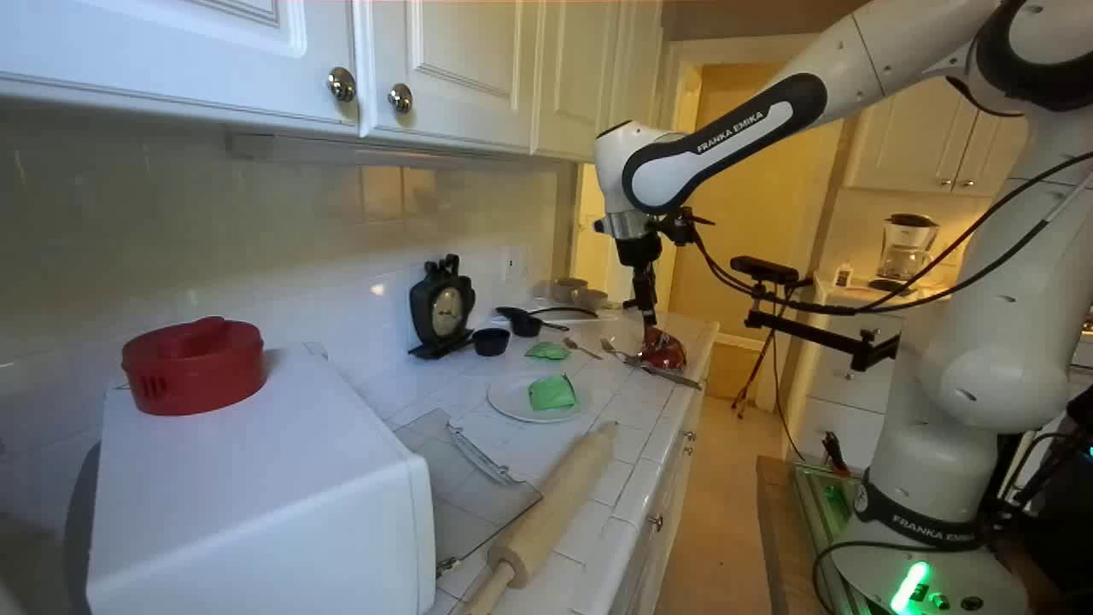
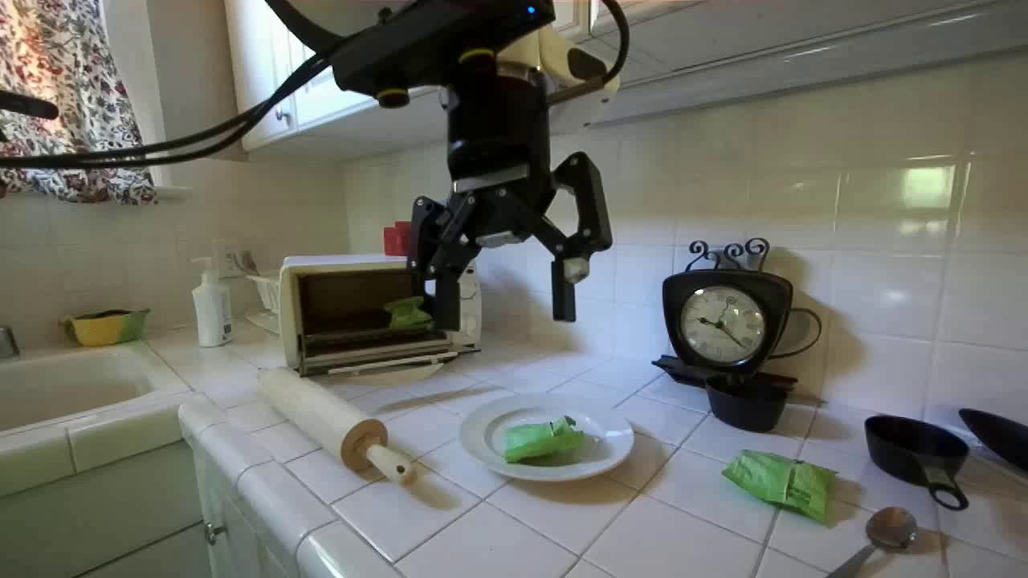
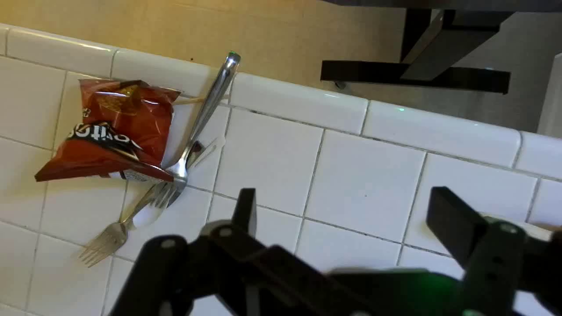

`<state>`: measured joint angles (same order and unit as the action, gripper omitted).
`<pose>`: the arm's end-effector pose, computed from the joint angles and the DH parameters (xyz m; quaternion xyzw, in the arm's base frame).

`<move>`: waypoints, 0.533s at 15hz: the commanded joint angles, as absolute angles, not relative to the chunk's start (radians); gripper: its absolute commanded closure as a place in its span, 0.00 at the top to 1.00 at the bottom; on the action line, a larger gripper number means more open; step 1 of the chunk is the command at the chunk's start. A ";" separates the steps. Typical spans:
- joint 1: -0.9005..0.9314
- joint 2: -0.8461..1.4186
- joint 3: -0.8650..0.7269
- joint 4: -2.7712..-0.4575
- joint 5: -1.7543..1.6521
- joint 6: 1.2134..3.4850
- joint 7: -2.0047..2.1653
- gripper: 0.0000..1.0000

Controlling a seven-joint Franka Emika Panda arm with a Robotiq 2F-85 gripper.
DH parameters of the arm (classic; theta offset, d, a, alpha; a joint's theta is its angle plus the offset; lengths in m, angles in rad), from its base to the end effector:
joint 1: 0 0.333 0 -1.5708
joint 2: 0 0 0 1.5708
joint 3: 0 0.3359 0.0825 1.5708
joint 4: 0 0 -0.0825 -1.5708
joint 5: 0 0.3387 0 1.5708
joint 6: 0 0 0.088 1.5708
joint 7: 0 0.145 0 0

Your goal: Move the rolling pin to the right

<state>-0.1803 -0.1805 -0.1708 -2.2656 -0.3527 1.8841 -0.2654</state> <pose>0.3781 -0.1811 0.4275 0.9839 0.0315 -0.1383 0.1089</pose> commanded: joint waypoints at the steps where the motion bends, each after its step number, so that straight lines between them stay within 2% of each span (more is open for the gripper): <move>1: -0.175 -0.180 -0.176 -2.264 -0.353 1.882 -0.265 1.00; 6: -0.175 -0.180 -0.176 -2.264 -0.353 1.882 -0.265 1.00; 8: -0.169 -0.193 -0.162 -2.282 -0.472 1.904 -0.327 1.00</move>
<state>-0.1785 -0.1805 -0.1698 -2.2658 -0.3678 1.8865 -0.2720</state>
